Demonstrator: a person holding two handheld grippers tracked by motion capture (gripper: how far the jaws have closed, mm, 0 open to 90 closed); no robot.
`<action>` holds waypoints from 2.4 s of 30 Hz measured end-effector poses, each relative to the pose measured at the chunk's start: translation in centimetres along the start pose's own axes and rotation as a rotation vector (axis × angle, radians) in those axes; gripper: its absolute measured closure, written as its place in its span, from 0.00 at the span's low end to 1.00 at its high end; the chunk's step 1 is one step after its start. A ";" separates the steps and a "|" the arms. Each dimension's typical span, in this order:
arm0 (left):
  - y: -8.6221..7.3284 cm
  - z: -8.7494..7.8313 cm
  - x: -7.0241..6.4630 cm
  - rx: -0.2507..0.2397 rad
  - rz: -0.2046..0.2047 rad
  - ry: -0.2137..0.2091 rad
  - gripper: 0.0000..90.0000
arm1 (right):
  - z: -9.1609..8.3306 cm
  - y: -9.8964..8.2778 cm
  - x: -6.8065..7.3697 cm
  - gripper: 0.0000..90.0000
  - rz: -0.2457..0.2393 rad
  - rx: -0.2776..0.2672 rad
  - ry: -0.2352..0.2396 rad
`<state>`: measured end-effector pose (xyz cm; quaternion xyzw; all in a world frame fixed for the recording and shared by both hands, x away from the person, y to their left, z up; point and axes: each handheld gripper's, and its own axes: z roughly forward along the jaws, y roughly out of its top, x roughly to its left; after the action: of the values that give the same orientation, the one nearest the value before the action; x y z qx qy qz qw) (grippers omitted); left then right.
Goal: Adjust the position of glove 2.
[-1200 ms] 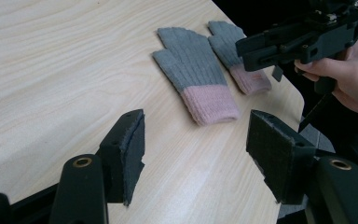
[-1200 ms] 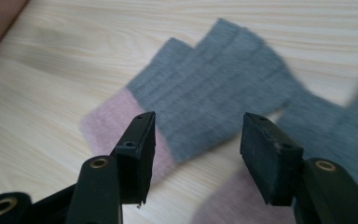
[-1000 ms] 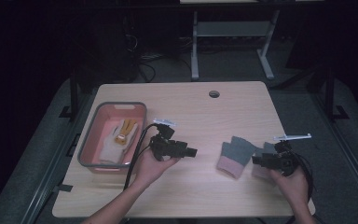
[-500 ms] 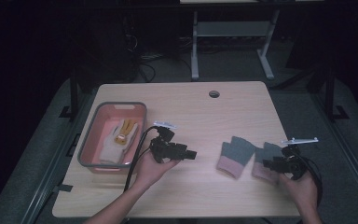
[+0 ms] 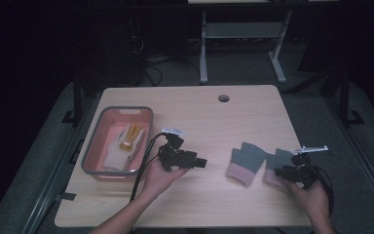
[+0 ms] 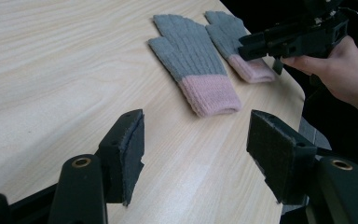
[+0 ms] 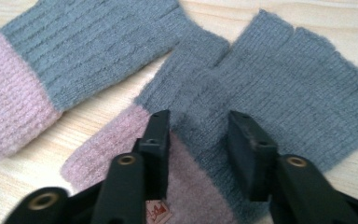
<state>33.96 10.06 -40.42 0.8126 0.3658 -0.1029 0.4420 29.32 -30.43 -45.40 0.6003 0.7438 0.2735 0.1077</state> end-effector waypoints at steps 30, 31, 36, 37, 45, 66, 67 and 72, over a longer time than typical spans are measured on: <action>0.0 -0.4 0.1 -0.013 0.004 0.012 0.41 | -2.3 2.7 3.4 0.92 -0.027 -0.066 0.039; 0.0 -0.4 0.1 -0.013 0.004 0.013 0.41 | -2.2 2.9 3.7 0.92 -0.030 -0.066 0.041; 0.0 -0.3 0.2 -0.012 0.005 0.014 0.41 | -1.7 3.3 4.8 0.92 -0.026 -0.069 0.055; 0.0 -0.3 0.2 -0.010 0.006 0.014 0.41 | -1.6 3.4 5.2 0.92 -0.022 -0.057 0.058; 0.0 -0.4 0.2 -0.010 0.006 0.020 0.41 | -1.0 4.1 6.6 0.91 -0.047 -0.074 0.078; 0.1 0.4 0.1 0.005 0.004 0.023 0.41 | 2.1 4.6 9.0 0.83 0.016 -0.033 0.098; 0.1 0.5 0.1 0.005 0.002 0.021 0.41 | 2.0 4.6 8.9 0.83 0.026 -0.031 0.100; 0.5 1.7 -0.3 0.017 0.010 0.016 0.41 | 1.2 4.5 8.1 0.70 0.042 -0.059 0.118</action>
<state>34.31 8.38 -40.92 0.8189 0.3644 -0.0975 0.4325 31.59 -21.82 -42.57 0.5951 0.7277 0.3326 0.0756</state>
